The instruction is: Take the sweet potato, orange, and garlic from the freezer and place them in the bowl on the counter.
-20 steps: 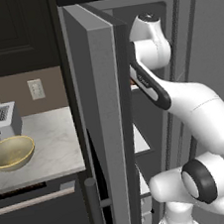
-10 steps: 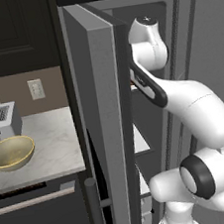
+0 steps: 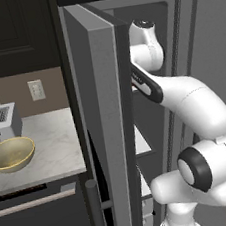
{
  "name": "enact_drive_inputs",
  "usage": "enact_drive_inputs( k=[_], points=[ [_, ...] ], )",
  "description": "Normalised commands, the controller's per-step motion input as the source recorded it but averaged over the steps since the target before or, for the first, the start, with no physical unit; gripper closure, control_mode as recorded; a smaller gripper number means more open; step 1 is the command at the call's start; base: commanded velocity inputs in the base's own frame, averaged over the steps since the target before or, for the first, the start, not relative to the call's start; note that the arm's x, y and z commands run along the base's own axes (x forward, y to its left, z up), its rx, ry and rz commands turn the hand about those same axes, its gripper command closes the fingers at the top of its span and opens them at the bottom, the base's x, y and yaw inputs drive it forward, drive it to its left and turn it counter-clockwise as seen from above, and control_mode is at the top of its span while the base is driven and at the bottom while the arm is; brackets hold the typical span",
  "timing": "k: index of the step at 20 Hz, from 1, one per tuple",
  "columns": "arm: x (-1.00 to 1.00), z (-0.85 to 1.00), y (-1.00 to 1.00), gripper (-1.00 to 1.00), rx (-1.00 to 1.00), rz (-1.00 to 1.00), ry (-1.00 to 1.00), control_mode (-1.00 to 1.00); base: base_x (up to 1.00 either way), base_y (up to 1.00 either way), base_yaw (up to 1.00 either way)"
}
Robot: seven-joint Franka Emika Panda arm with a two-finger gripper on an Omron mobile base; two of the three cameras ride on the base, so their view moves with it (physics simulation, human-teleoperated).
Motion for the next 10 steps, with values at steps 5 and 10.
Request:
enact_drive_inputs(
  k=[5,10],
  points=[
    [0.19,-0.2,0.0,-1.0,0.0,0.0,0.0,-1.0,0.0,0.0,0.0],
    [0.19,-0.05,0.0,-1.0,0.0,0.0,0.0,-1.0,0.0,0.0,0.0]
  ],
)
